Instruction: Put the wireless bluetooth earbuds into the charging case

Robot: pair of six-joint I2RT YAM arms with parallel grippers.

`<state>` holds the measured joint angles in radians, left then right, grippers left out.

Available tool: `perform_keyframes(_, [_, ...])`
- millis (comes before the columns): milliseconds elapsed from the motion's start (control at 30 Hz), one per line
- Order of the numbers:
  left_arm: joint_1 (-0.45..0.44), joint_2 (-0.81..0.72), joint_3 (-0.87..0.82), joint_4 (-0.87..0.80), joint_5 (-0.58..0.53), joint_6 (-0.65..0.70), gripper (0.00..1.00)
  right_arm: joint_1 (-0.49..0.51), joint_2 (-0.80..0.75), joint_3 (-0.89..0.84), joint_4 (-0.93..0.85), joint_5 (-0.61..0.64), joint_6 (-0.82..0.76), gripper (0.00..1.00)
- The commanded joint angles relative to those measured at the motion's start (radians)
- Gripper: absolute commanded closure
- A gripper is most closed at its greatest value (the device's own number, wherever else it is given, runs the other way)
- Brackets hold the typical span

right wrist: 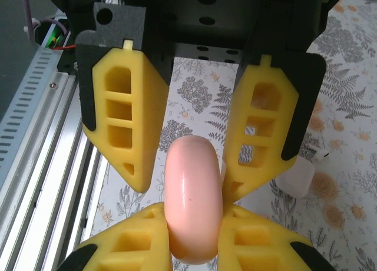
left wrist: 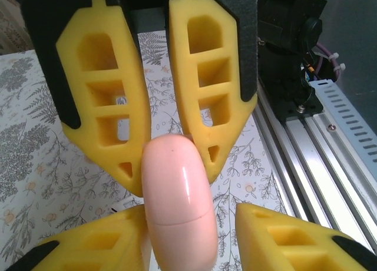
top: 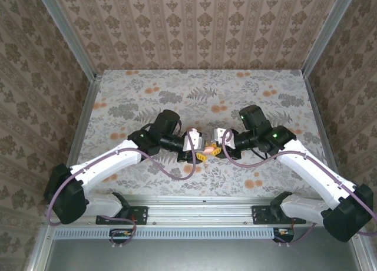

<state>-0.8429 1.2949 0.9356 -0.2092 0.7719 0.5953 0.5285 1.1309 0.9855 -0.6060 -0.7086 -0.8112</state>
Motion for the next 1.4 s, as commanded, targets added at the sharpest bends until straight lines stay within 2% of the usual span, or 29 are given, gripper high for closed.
perform_keyframes(0, [-0.007,-0.010,-0.005,0.013,0.021,-0.013,0.63,0.005,0.004,-0.008,0.040,-0.038,0.010,0.88])
perform_keyframes(333, [-0.007,-0.006,-0.009,0.025,0.006,-0.027,0.79,0.005,0.003,-0.029,0.066,-0.058,0.031,0.87])
perform_keyframes(367, [-0.007,-0.008,-0.011,0.026,0.000,-0.029,0.81,0.005,0.000,-0.035,0.104,-0.054,0.046,0.83])
perform_keyframes(400, [-0.004,-0.009,-0.016,0.032,-0.003,-0.030,0.81,0.004,-0.006,-0.046,0.128,-0.046,0.067,0.71])
perform_keyframes(467, [0.000,-0.015,-0.027,0.053,-0.004,-0.042,0.81,-0.006,-0.031,-0.089,0.199,-0.033,0.115,0.59])
perform_keyframes(567, [0.005,-0.022,-0.039,0.079,0.006,-0.052,0.82,-0.030,-0.072,-0.158,0.313,-0.040,0.185,0.54])
perform_keyframes(867, [0.010,-0.021,-0.044,0.083,0.018,-0.055,0.83,-0.065,-0.111,-0.193,0.373,0.007,0.248,0.55])
perform_keyframes(1133, [0.013,-0.019,-0.048,0.080,0.010,-0.060,0.83,-0.183,-0.148,-0.202,0.460,-0.118,0.348,0.55])
perform_keyframes(1367, [0.023,-0.025,-0.079,0.169,0.009,-0.130,0.83,-0.201,-0.141,-0.194,0.460,-0.135,0.366,0.55])
